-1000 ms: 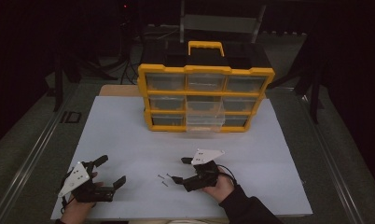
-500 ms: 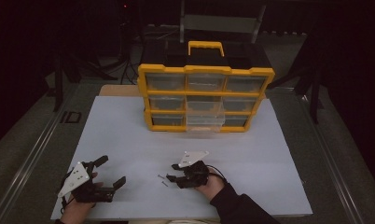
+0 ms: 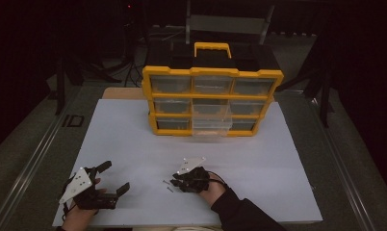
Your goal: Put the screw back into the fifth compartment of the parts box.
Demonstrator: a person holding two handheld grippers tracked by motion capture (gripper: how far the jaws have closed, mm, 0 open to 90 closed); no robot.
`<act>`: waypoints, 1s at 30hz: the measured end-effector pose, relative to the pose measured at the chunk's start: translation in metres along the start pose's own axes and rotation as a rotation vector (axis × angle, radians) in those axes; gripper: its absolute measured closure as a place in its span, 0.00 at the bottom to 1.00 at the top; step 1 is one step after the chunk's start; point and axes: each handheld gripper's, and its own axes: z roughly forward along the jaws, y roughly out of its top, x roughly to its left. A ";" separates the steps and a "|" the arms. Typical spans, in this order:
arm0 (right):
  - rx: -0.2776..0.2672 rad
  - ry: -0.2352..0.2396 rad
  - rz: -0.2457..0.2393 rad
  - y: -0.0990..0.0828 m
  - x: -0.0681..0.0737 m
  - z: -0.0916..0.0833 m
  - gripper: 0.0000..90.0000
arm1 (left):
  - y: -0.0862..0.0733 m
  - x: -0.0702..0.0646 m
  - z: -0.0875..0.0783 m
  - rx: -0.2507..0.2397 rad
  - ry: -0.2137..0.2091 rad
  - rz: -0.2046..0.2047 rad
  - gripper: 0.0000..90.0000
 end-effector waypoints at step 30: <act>-0.039 -0.026 -0.020 0.016 -0.001 -0.027 0.97 | 0.000 0.000 0.001 0.011 -0.002 -0.001 0.01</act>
